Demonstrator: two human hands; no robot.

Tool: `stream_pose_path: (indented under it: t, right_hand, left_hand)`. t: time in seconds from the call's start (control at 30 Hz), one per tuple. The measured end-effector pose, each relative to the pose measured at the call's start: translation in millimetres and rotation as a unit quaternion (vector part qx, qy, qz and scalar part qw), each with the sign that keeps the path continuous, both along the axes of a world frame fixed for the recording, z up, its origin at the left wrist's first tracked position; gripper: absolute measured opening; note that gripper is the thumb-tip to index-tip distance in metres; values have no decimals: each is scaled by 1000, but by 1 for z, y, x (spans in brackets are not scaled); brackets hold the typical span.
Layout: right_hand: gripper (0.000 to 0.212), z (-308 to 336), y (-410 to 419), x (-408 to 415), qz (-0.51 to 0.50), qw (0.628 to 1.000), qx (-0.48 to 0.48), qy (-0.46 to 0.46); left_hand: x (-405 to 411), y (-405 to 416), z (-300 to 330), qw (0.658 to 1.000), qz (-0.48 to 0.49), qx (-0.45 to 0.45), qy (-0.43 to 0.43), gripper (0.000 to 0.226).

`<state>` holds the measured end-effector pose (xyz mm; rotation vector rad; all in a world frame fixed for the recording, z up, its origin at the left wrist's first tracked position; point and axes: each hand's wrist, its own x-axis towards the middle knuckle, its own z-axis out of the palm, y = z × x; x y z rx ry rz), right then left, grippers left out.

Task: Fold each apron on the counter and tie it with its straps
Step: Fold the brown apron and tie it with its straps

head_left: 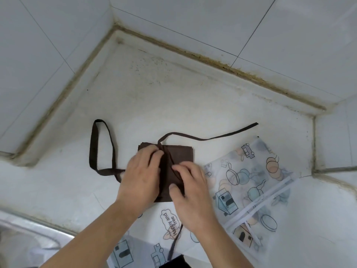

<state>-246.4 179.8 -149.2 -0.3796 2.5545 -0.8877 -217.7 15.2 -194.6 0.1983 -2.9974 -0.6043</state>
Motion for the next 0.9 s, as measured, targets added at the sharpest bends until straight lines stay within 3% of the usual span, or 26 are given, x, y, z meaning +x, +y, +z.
stream_pose_path:
  t: [0.07,0.23,0.43,0.57,0.73,0.83,0.9]
  right_hand:
    - [58,-15,-5,-7,-11,999,-44,6]
    - [61,-57,2,-4,123,972,181,87]
    - [65,-56,4,-7,97,966,222,90]
    - [72,-35,-13,-18,15,972,216,95]
    - [61,-53,-18,-7,165,962,180,123]
    - [60,-67,-21,-18,120,964,201,124]
    - [59,-70,-29,-33,62,967,209,134]
  left_hand:
    - [8,2,-13,998,-38,-20,-51,56]
    - [17,-1,-28,986,-60,-79,-135,66]
    - [25,-16,-22,983,-48,-89,-156,77]
    - [25,-15,-23,984,-39,-83,-153,78]
    - [25,-15,-23,988,-42,-58,-135,73]
    - [31,-8,-13,997,-14,-39,-72,57]
    - [44,11,-8,999,-49,-12,2,48]
